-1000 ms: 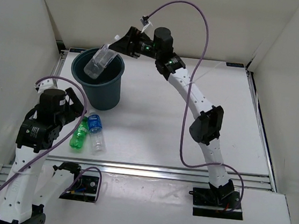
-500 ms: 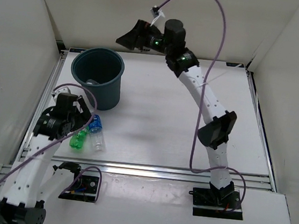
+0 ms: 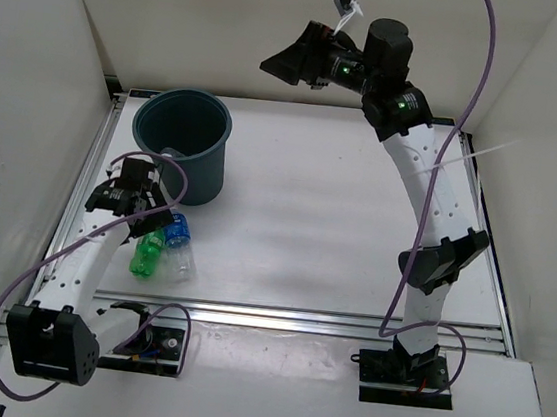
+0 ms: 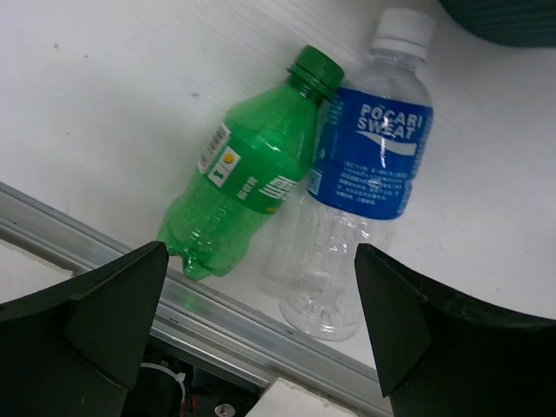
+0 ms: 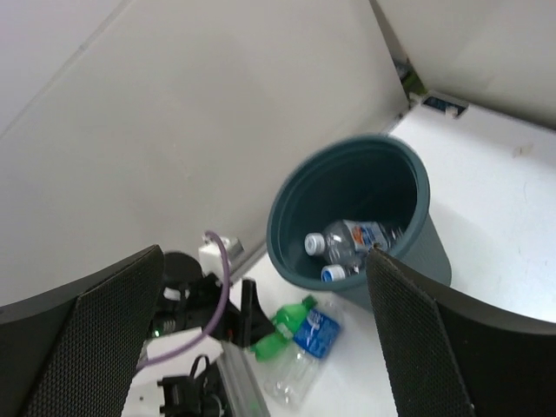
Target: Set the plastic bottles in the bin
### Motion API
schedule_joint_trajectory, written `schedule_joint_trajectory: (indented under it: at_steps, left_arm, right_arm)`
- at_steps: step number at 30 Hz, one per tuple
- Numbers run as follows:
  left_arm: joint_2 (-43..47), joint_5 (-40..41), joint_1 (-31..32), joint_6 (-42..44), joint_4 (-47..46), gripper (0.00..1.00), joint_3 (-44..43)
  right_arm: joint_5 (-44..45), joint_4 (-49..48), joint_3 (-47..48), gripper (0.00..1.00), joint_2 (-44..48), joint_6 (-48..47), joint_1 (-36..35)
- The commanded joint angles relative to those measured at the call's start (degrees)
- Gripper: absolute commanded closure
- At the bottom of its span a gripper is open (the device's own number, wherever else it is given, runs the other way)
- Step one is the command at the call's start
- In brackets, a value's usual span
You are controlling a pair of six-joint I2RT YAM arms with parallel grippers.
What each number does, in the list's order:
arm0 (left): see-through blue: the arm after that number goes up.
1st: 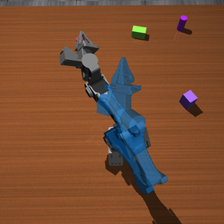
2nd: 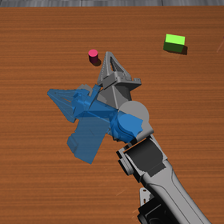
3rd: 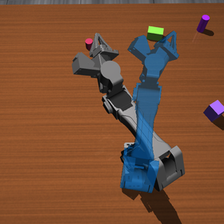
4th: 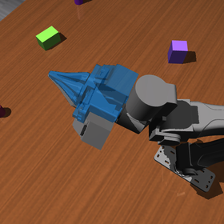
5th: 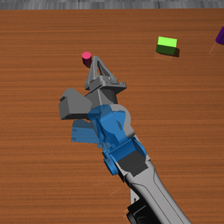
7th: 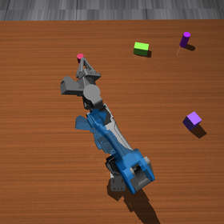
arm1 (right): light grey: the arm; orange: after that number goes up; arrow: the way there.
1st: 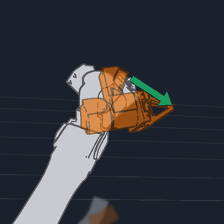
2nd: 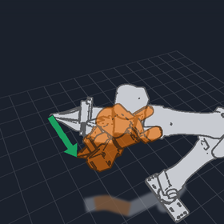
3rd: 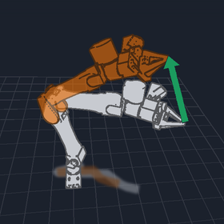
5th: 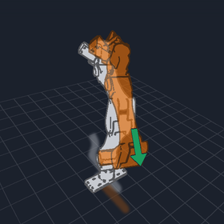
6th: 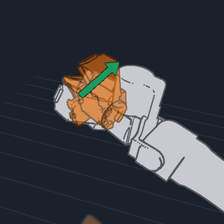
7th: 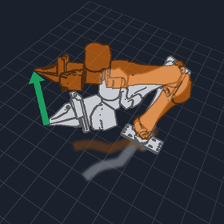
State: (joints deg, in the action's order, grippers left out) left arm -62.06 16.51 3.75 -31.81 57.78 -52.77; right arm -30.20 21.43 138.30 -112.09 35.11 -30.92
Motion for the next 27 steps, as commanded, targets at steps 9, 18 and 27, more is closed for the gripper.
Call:
schedule_joint_trajectory:
  at_steps: [9,18,27]
  left_arm:
    - [-2.88,0.89,-2.51,-2.2,-2.58,0.0,1.79]
    - [-6.31,-2.53,-3.75,-4.83,-3.9,0.0,3.99]
    - [-7.37,-4.91,-6.3,-8.62,-6.19,0.0,11.2]
  right_arm:
    - [-3.64,3.88,-3.48,0.0,1.79,-2.16,0.77]
    - [-5.31,2.31,-6.1,0.0,3.01,-1.63,2.0]
    - [-6.54,1.16,-10.15,0.0,4.78,-1.1,4.73]
